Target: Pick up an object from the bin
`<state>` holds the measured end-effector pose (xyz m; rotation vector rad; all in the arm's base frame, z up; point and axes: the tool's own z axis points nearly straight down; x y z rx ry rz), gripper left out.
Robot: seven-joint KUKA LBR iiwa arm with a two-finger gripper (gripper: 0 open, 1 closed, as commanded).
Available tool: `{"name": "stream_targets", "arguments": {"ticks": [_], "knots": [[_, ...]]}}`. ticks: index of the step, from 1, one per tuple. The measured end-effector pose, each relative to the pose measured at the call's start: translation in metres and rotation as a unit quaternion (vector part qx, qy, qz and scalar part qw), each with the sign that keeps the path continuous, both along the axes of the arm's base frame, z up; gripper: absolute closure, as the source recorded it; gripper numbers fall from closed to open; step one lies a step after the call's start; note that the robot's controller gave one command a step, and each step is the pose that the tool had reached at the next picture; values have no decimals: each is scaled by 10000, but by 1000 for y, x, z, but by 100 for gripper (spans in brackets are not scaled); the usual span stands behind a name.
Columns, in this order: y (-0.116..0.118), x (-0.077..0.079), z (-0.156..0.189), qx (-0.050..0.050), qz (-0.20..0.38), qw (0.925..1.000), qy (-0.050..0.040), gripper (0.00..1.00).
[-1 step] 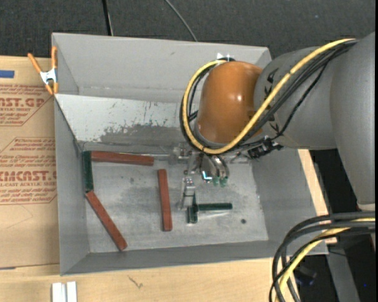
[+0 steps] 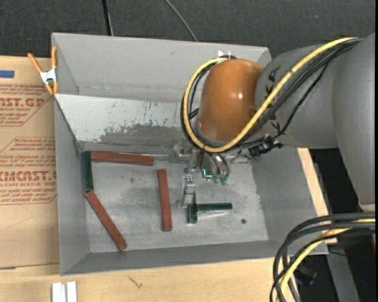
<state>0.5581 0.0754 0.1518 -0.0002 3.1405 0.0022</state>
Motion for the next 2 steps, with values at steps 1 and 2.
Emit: {"name": "stream_targets", "arguments": {"ticks": [1,2], "knots": [[13,-5,-25,-11,617,9981,-49,0],[2,-3,-81,-3,2313,9729,1,100]]}}
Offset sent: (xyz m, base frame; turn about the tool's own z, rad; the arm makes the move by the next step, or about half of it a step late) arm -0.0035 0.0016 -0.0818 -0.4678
